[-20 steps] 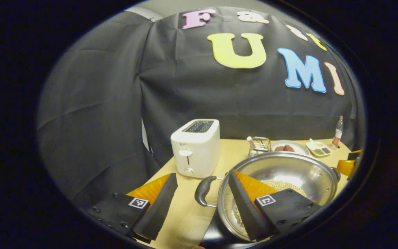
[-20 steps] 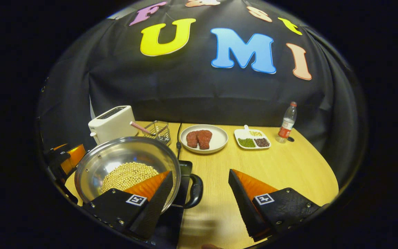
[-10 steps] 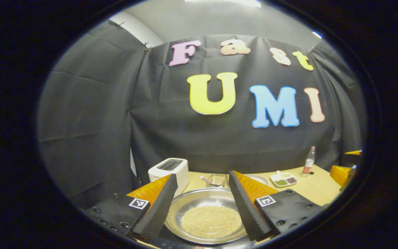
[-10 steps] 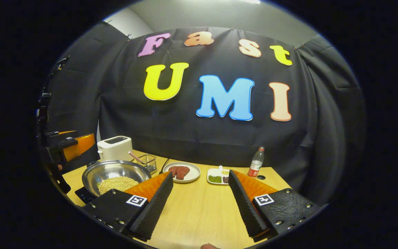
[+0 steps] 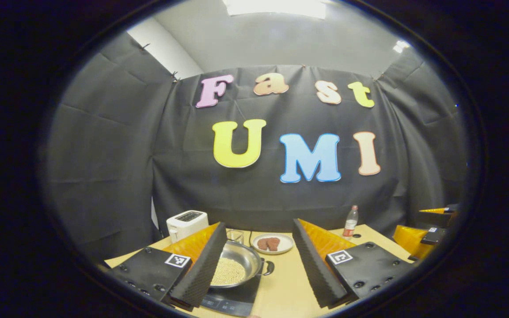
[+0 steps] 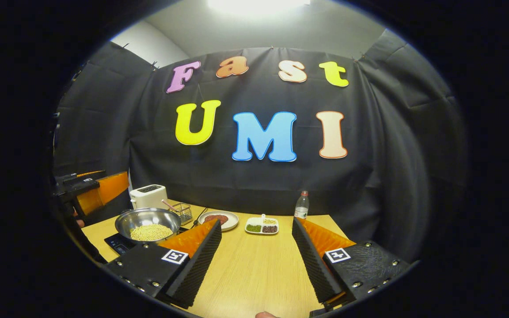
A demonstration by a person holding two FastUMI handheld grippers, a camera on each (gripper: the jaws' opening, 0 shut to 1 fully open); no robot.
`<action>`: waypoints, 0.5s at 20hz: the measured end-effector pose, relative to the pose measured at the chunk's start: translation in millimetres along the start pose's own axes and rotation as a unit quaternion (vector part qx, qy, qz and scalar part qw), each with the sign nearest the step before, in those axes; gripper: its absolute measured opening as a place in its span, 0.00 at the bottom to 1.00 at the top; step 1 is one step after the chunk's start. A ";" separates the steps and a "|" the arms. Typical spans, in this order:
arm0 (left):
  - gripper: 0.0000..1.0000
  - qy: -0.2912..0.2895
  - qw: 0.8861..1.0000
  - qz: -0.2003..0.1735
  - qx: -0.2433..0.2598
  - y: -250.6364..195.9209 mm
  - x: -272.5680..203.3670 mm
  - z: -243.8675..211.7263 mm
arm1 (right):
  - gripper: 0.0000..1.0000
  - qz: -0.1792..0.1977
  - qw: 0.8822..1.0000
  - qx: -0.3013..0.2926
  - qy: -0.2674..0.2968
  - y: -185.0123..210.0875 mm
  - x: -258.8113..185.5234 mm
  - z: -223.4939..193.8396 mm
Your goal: First push the handle of the pot to place it horizontally, then grasp the pot with both hands and set it on the induction cooktop.
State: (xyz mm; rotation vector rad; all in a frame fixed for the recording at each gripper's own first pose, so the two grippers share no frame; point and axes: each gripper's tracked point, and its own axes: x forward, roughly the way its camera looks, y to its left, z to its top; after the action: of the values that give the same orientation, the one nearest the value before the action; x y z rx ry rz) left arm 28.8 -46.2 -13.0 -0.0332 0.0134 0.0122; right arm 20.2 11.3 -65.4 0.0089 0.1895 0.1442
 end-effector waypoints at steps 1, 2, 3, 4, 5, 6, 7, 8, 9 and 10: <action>1.00 -0.005 1.000 -0.004 0.001 -5.0 -7.0 6.6 | 0.97 -0.001 1.000 0.006 -0.005 -2.3 -4.1 5.0; 0.97 -0.007 1.000 -0.008 0.003 -9.1 -11.9 10.7 | 0.97 -0.005 1.000 0.009 -0.009 -5.6 -7.9 9.4; 0.96 -0.011 1.000 -0.013 0.005 -12.4 -14.8 15.7 | 0.97 -0.008 1.000 0.012 -0.014 -7.3 -10.8 14.4; 0.96 -0.016 1.000 -0.017 0.005 -13.3 -18.8 20.8 | 0.97 -0.010 1.000 0.013 -0.020 -5.6 -13.5 19.2; 0.96 -0.022 1.000 -0.020 0.005 -13.0 -20.8 25.9 | 0.98 -0.014 0.999 0.013 -0.026 -5.7 -16.3 24.7; 0.97 -0.023 0.999 -0.025 0.004 -12.1 -23.0 26.6 | 0.98 -0.017 0.999 0.010 -0.030 -4.7 -19.0 28.0; 1.00 -0.022 0.999 -0.026 0.004 -8.9 -25.6 27.1 | 0.97 -0.019 0.999 0.008 -0.033 -3.7 -22.2 30.9; 0.97 -0.024 0.999 -0.025 0.005 -4.2 -26.5 28.7 | 0.97 -0.017 0.999 0.006 -0.037 -0.2 -25.0 34.6; 0.97 -0.027 0.999 -0.022 0.008 1.3 -27.8 31.5 | 0.98 -0.018 0.999 0.005 -0.041 1.5 -25.9 37.9; 1.00 -0.029 0.999 -0.020 0.011 6.4 -29.0 33.5 | 0.97 -0.021 0.999 0.003 -0.044 0.5 -27.3 39.9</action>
State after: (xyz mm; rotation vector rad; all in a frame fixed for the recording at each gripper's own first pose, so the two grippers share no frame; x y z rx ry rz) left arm 0.2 -39.0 20.6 -0.0117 -0.0461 -0.0275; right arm 1.1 8.1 -21.1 0.0178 0.1021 0.1007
